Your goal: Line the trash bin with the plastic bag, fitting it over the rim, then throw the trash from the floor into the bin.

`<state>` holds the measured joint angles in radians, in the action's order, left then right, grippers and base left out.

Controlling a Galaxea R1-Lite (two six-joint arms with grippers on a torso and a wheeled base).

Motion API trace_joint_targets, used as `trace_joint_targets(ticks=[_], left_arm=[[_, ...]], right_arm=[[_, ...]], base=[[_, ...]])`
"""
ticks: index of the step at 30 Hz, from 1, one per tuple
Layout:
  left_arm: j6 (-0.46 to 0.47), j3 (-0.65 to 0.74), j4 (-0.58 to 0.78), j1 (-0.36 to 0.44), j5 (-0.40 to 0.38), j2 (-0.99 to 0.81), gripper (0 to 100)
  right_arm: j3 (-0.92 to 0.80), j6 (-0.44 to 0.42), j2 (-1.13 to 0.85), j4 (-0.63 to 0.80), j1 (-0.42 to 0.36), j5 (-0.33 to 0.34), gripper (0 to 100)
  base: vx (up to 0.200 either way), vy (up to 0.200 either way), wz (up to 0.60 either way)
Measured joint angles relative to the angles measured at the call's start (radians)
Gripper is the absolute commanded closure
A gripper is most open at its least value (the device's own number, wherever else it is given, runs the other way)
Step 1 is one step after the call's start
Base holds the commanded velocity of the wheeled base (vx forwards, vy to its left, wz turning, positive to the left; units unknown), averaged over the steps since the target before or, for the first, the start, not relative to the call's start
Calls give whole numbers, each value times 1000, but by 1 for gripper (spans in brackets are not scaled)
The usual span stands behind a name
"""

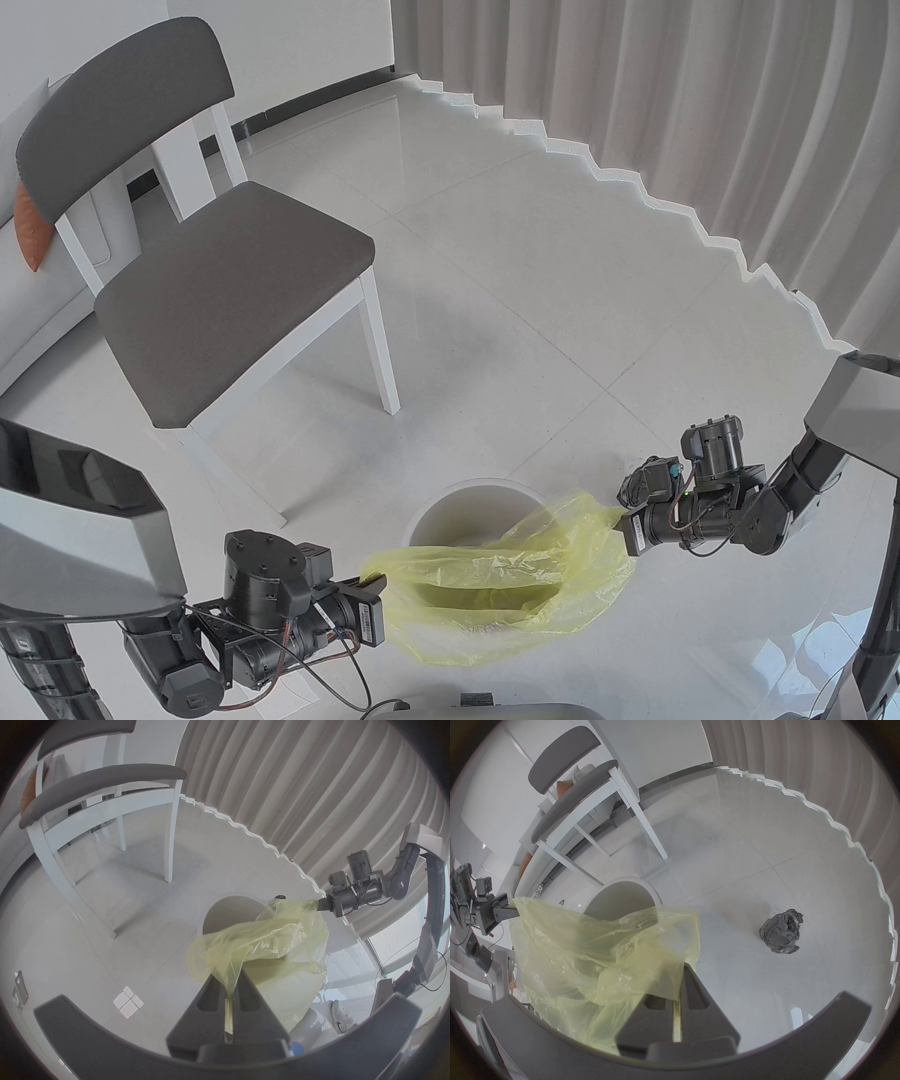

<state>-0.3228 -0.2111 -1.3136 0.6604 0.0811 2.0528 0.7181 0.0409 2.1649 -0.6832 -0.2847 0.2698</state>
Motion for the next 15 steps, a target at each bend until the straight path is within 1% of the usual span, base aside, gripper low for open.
trace_joint_targets(ticks=[3,6,9,15], left_arm=[[0,-1,-37,-15,-3,36,100],[2,11,-83,-47,-15,59,100],[3,48,-104,-67,-26,71,100],[5,99,-234,-92,-36,129,100]], right_arm=[[30,-2,29,-1,8,24,100],[60,-5,50,-1,12,42,100],[71,-3,63,-1,12,46,100],[66,3,79,-1,-4,47,100]], base=[[0,0,0],[0,0,0],[0,0,0],[0,0,0]])
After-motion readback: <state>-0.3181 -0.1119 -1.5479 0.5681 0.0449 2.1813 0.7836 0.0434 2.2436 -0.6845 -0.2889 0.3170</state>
